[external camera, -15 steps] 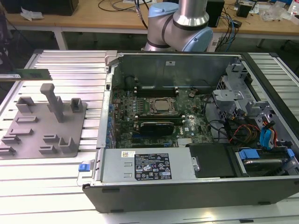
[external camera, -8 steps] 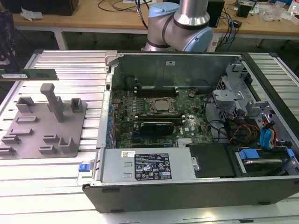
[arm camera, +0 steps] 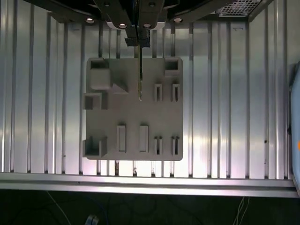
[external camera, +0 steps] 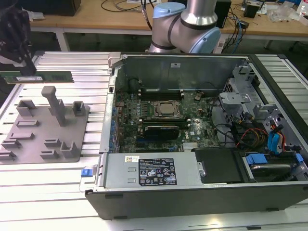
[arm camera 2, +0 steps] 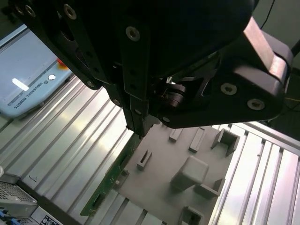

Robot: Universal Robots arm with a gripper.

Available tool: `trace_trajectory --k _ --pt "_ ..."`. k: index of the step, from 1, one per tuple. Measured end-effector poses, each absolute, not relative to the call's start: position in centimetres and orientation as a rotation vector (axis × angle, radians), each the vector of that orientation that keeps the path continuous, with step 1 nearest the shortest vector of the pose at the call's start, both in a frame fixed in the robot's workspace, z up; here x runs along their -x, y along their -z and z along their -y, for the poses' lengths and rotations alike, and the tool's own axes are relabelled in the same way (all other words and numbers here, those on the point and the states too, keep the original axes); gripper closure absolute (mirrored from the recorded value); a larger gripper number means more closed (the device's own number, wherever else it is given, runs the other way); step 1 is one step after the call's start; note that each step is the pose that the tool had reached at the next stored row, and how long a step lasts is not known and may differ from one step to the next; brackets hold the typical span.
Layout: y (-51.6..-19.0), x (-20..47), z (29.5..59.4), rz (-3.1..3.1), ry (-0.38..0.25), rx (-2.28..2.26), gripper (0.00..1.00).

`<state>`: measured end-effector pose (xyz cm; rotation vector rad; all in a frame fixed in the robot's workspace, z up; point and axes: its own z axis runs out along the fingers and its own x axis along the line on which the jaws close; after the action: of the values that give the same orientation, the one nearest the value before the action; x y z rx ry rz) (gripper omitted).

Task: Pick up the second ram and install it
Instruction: 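Pick up the second ram and move it above second insertion slot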

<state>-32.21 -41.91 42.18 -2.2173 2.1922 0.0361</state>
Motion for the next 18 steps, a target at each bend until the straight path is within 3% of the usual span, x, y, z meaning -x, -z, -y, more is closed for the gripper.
trace_trajectory --k 18 --pt "-42.2 24.7 41.9 -2.192 -0.036 2.217 0.91"
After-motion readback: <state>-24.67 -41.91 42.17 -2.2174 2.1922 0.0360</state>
